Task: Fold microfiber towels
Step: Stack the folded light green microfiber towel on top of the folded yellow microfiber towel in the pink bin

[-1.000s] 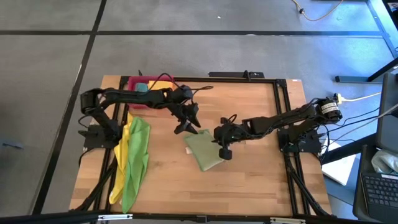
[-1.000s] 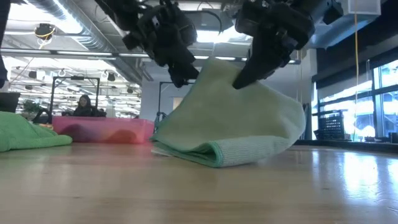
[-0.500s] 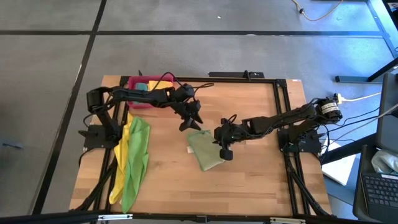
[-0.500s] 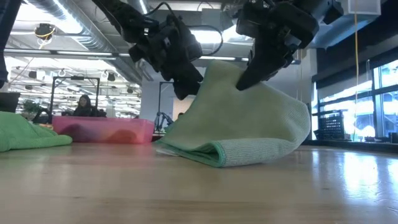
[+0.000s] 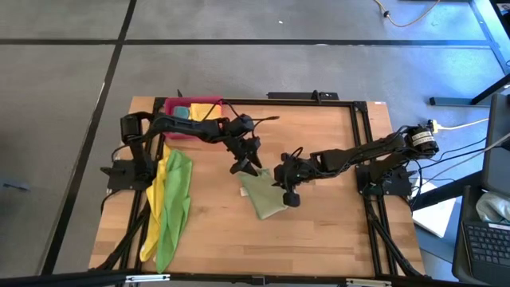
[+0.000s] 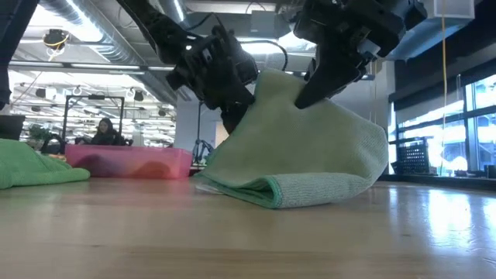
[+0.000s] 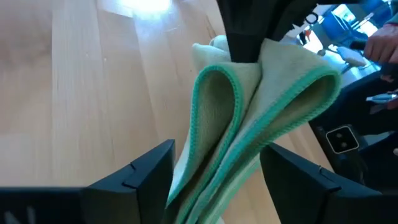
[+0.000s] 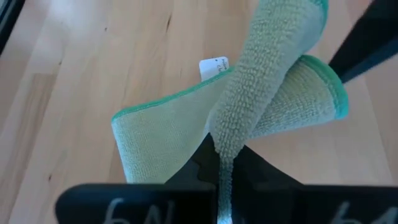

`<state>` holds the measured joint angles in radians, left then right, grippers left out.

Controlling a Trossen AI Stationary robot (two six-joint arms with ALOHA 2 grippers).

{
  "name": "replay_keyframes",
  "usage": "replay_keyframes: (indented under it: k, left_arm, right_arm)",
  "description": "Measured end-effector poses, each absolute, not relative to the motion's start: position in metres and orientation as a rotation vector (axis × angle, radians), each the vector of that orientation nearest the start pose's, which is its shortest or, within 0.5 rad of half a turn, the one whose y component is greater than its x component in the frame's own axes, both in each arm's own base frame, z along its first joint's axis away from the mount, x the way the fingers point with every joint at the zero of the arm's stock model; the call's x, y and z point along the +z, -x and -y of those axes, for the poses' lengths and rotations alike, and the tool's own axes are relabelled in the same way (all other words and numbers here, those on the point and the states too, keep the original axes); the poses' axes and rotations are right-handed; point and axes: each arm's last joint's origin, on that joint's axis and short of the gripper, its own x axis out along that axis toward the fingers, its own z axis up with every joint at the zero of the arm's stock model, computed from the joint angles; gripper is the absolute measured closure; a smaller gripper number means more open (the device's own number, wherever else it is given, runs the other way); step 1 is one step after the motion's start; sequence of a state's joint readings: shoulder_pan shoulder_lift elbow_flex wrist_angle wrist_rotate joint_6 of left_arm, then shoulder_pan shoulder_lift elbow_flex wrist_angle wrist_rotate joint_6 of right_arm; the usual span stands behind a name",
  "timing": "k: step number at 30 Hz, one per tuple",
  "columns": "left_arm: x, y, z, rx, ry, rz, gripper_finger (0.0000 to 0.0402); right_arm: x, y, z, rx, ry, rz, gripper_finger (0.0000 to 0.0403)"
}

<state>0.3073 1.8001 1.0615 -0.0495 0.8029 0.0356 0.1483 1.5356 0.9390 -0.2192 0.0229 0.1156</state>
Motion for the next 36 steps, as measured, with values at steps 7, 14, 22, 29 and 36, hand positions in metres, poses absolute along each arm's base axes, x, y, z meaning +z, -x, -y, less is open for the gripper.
replay_keyframes:
  k: [7,14,22,29,36]
  left_arm:
    - [0.179,-0.36,-0.083,-0.524,0.382,-0.615,0.016]
    - [0.179,-0.368,-0.055,-0.544,0.328,-0.625,0.016]
    - [0.184,-0.375,-0.051,-0.415,0.323,-0.581,0.0179]
    - [0.184,-0.376,-0.035,-0.456,0.441,-0.621,0.0294]
    - [0.186,-0.376,-0.04,-0.371,0.552,-0.651,0.0393]
  right_arm:
    - [0.209,-0.31,-0.046,0.094,-0.032,-0.821,0.0392]
    - [0.209,-0.311,-0.045,0.091,-0.033,-0.811,0.0392]
    - [0.21,-0.311,-0.045,0.09,-0.034,-0.807,0.0391]
    - [0.217,-0.312,-0.043,0.042,-0.011,-0.789,0.0391]
    - [0.226,-0.315,-0.043,0.046,0.014,-0.787,0.0391]
